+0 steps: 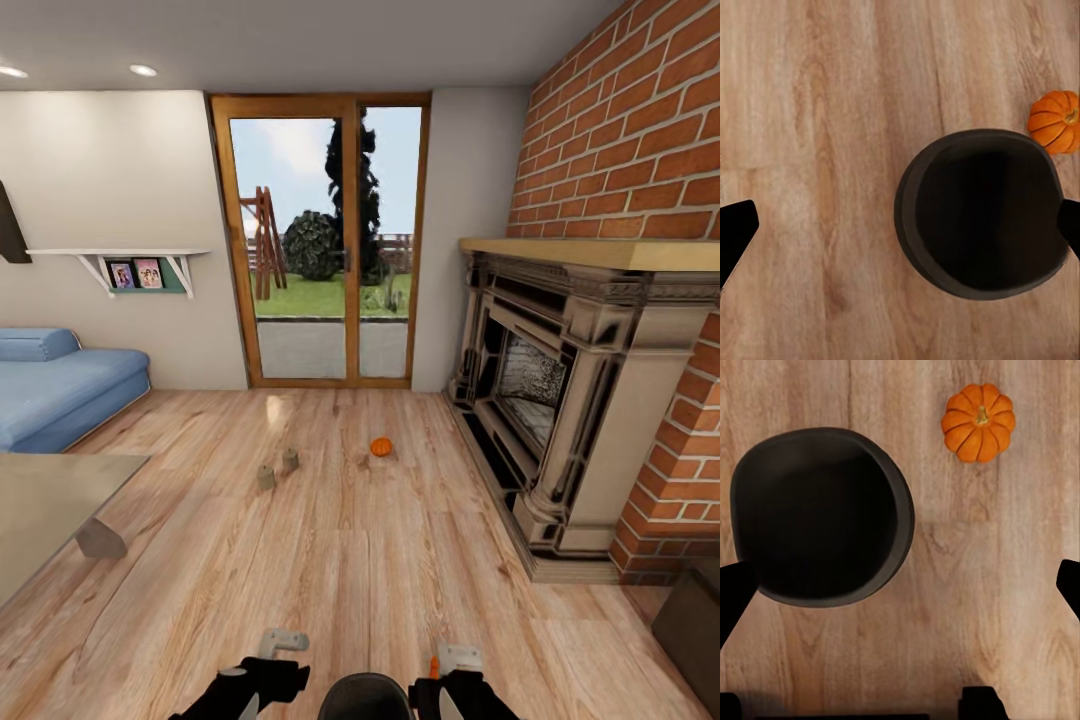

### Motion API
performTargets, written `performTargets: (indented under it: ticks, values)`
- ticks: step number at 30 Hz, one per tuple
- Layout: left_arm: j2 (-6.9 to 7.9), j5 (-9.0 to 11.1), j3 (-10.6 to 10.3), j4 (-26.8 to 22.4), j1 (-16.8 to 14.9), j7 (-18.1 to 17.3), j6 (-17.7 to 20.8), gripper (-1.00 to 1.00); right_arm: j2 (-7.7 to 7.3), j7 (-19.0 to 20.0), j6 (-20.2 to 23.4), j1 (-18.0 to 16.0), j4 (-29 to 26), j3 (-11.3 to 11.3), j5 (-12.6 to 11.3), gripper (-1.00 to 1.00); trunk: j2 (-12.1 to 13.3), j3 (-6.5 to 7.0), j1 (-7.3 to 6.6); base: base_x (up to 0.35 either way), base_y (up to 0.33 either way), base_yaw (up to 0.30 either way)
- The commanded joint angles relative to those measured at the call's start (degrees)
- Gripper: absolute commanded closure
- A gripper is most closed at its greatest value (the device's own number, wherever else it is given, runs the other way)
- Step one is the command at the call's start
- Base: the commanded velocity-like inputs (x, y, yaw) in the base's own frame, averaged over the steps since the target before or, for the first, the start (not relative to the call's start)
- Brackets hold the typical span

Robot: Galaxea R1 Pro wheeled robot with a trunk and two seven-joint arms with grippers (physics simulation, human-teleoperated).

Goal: Place each of the two pumpkins and all three candles from the living room inside a cabinet in the living room (use any cabinet), then make sure every cabinet is closed, and position the cauldron so it is next to a table in the living room.

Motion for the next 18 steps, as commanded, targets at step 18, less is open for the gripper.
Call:
performTargets:
  ticks: [18]
  values:
    - [0.30,-0.7,-0.2,0.8,0.0,0.6,-6.6,-1.00,-0.03,-0.3,-1.2,0.0,0.2,0.1,-0.5,-1.00,0.0,-0.06,0.00,0.000,0.000,0.000]
